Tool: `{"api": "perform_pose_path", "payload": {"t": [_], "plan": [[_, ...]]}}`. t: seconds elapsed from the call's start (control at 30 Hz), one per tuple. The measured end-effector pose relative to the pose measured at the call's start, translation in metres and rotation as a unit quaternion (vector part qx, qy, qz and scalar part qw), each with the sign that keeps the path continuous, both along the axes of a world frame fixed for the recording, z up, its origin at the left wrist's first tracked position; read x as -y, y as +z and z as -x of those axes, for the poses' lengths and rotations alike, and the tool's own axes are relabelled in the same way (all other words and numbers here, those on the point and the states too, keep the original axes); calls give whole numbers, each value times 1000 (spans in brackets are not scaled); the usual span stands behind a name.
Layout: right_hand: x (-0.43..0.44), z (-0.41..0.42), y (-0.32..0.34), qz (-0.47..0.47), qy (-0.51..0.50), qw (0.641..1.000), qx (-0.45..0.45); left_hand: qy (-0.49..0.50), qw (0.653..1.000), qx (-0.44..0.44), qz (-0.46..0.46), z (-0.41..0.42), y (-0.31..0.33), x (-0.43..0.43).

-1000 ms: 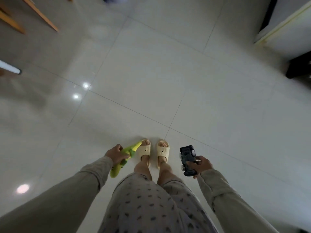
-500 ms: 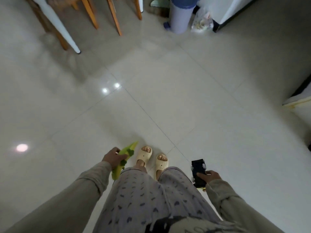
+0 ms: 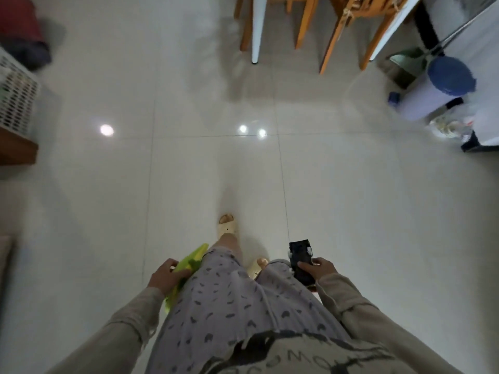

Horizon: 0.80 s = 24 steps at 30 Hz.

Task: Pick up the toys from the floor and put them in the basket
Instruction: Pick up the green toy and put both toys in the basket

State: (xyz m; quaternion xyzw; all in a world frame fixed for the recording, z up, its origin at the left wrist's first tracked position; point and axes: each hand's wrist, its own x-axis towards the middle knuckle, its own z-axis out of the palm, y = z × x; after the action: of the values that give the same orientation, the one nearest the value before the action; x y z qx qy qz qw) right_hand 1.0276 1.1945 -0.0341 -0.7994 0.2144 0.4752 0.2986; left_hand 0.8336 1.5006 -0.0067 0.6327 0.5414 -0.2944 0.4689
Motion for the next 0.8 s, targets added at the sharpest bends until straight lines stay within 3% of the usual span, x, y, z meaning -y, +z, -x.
{"api": "perform_pose_path", "payload": {"t": [0.17, 0.33, 0.5, 0.8], "plan": [[-62, -40, 9, -28, 93, 995, -14, 142, 990, -16, -11, 32, -8, -4], [-123, -89, 10, -27, 150, 988, -9, 210, 976, -49, -10, 43, -25, -35], [-180, -139, 8, 3, 203, 979, 6, 233, 971, -55, -20, 2, -34, -102], [-262, -213, 4, 31, 197, 980, 27, 201, 978, 51, -37, -132, 2, -243]]}}
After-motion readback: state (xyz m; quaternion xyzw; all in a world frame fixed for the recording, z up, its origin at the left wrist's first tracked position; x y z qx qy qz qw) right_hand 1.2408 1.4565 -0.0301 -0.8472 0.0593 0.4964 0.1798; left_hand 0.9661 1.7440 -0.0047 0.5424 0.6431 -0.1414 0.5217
